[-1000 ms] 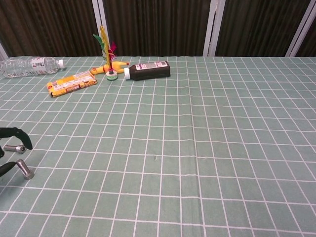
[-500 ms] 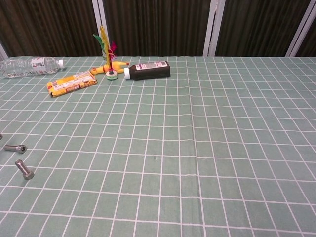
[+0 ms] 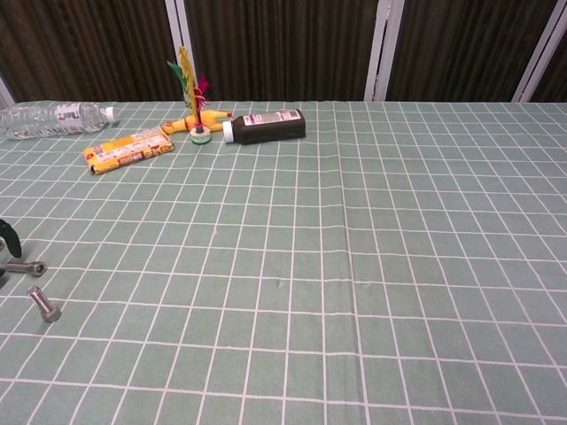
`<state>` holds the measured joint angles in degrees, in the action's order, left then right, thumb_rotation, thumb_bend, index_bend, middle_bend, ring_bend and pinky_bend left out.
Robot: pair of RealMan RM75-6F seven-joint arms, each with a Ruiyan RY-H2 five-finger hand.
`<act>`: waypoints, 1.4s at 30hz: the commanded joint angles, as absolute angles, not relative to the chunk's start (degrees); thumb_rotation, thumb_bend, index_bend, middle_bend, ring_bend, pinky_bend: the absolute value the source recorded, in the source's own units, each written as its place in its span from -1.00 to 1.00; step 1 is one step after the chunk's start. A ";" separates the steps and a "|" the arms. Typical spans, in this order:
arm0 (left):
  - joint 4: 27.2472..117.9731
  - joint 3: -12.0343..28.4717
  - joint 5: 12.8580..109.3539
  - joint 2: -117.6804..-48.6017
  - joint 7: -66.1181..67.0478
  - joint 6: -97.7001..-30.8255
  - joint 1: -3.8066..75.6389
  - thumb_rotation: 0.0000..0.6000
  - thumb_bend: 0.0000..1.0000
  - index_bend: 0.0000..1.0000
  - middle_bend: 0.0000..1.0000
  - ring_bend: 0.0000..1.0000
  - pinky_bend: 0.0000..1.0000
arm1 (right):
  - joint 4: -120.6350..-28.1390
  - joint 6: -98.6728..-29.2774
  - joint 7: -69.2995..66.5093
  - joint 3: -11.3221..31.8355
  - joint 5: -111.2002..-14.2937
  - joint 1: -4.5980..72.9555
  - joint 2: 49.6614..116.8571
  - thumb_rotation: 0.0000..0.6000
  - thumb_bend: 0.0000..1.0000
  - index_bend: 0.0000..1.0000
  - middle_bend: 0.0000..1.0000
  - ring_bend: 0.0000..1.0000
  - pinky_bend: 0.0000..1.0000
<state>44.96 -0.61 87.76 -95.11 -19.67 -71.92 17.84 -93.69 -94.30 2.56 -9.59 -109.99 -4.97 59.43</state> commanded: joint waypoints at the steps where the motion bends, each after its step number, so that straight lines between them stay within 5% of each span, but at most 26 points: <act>1: 44.22 -0.49 87.55 -95.54 -19.92 -71.39 18.07 1.00 -0.16 -0.09 1.00 1.00 1.00 | -93.70 -94.42 2.57 -9.60 -110.01 -5.03 59.44 1.00 -0.38 -1.00 -1.00 -1.00 -1.00; 18: 42.43 -0.38 86.96 -96.55 -19.56 -69.82 18.54 1.00 -0.16 0.10 1.00 1.00 1.00 | -93.62 -94.58 2.54 -9.53 -109.83 -5.13 59.46 1.00 -0.38 -1.00 -1.00 -1.00 -1.00; 42: 50.29 0.87 87.14 -92.59 -17.84 -73.36 18.59 1.00 -0.16 0.06 1.00 1.00 1.00 | -93.53 -94.71 2.31 -9.63 -109.98 -5.16 59.36 1.00 -0.38 -1.00 -1.00 -1.00 -1.00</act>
